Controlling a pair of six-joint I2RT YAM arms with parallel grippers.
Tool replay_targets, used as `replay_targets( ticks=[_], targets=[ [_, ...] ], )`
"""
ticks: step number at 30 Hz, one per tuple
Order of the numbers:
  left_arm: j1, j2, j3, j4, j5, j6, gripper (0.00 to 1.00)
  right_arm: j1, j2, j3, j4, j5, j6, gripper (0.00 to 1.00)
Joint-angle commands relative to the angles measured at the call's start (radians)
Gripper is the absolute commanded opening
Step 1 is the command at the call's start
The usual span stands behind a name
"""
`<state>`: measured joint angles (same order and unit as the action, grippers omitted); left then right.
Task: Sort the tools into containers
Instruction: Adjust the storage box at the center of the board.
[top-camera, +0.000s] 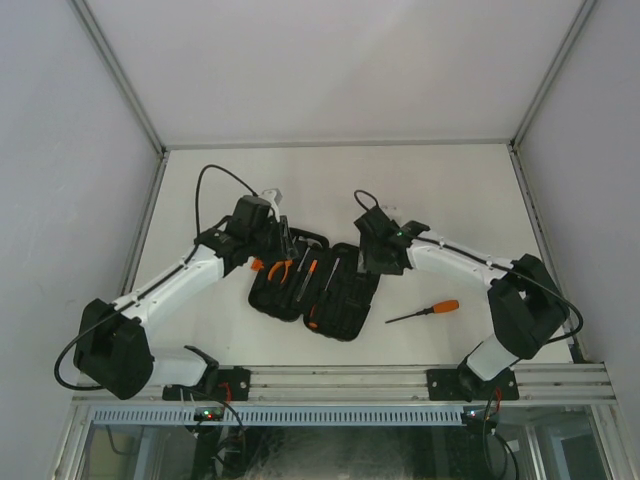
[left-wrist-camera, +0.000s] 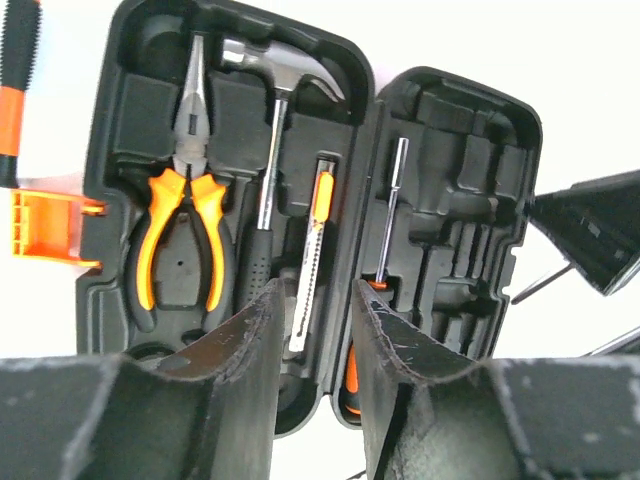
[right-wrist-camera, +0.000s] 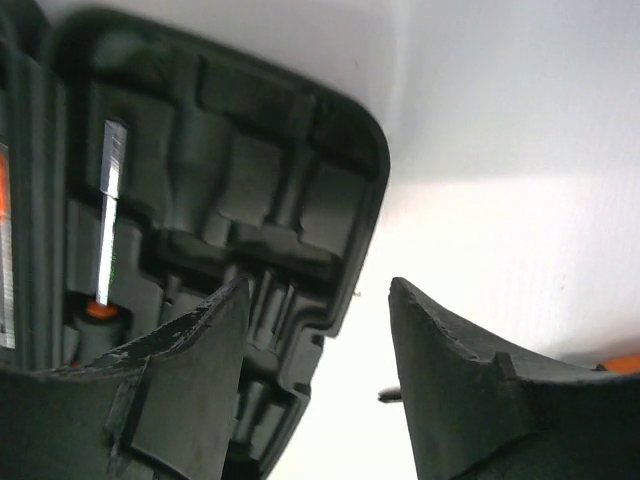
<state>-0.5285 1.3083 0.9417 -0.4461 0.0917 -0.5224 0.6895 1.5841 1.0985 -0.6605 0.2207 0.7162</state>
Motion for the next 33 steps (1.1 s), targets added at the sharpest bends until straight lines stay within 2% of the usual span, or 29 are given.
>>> replay_targets(
  ticks=[1,5,9,17,22,29,33],
  targets=[
    [0.03,-0.038,0.007,-0.018,0.002,0.017,0.38,0.044,-0.061,-0.073,0.019,0.026,0.112,0.58],
    [0.038,-0.048,0.018,-0.032,-0.01,0.024,0.4,0.068,-0.086,-0.147,0.086,-0.079,0.146,0.58],
    [0.038,-0.044,0.022,-0.043,-0.012,0.027,0.43,0.098,-0.078,-0.174,0.067,-0.087,0.17,0.55],
    [0.038,-0.038,0.02,-0.043,-0.014,0.013,0.45,0.076,-0.051,-0.2,0.07,-0.09,0.14,0.28],
    [0.038,-0.037,0.023,-0.047,-0.01,0.011,0.45,0.002,-0.041,-0.197,0.099,-0.098,0.046,0.17],
    [0.077,-0.025,0.032,-0.055,0.008,0.016,0.45,-0.111,0.012,-0.15,0.133,-0.132,-0.102,0.16],
    [0.081,-0.015,0.043,-0.061,0.011,0.017,0.45,-0.151,0.056,-0.101,0.154,-0.158,-0.166,0.2]
  ],
)
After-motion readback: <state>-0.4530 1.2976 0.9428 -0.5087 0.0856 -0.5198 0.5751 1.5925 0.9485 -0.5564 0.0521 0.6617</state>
